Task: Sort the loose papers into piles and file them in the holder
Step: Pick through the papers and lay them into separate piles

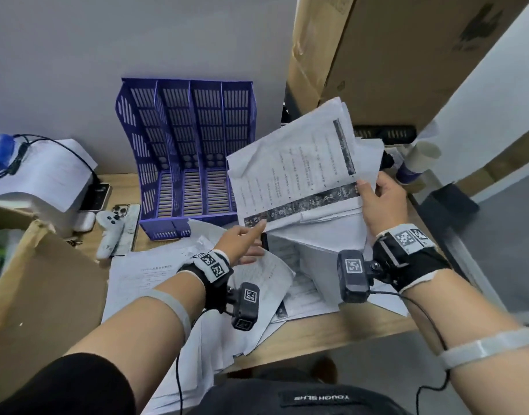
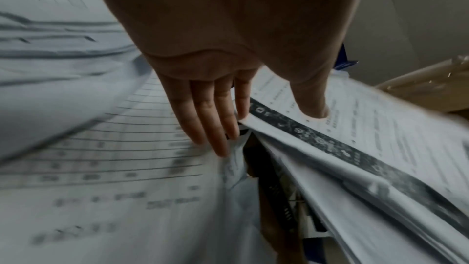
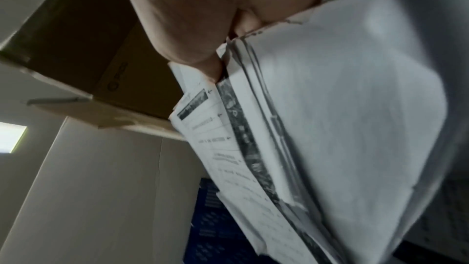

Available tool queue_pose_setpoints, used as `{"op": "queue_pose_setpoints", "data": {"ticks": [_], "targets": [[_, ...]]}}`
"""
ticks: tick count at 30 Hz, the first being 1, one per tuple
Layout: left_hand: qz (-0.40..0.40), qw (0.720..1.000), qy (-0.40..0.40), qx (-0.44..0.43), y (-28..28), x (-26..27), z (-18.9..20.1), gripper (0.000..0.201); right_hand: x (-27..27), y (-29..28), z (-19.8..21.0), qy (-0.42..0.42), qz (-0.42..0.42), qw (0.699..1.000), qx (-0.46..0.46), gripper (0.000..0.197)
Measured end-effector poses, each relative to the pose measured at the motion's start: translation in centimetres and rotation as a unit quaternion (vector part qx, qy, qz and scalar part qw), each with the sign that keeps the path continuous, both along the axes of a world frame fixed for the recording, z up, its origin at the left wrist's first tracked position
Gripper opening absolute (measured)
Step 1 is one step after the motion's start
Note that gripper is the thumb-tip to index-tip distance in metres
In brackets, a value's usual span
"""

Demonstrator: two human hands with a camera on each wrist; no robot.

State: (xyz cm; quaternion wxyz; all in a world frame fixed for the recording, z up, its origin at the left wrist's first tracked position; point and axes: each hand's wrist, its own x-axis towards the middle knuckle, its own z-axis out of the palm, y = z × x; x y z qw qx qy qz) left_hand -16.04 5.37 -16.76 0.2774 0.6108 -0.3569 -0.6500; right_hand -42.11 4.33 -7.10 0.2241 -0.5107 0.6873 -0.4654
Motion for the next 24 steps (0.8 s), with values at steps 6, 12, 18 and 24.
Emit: {"op": "queue_pose_setpoints", "data": {"ticks": [6, 12, 18, 24], "targets": [[0.075, 0.977, 0.188, 0.069, -1.4, -3.2, 2.8, 0.06, -0.6, 1.3, -1.6, -0.246, -0.021, 0.966, 0.079, 0.018], [0.118, 0.992, -0.02, 0.049, -2.5, -3.8, 0.8, 0.075, -0.5, 4.9, -4.8, -0.305, 0.078, 0.914, 0.256, 0.022], [0.087, 0.996, -0.024, -0.003, -2.2, -1.7, -3.0, 0.065, -2.5, 5.9, -6.4, -0.394, 0.015, 0.866, 0.306, 0.017], [0.069, 0.997, -0.013, 0.014, 1.7, 2.6, -2.1, 0.067, 0.9, 3.9, -7.7, -0.181, 0.098, 0.918, 0.34, 0.022]]}}
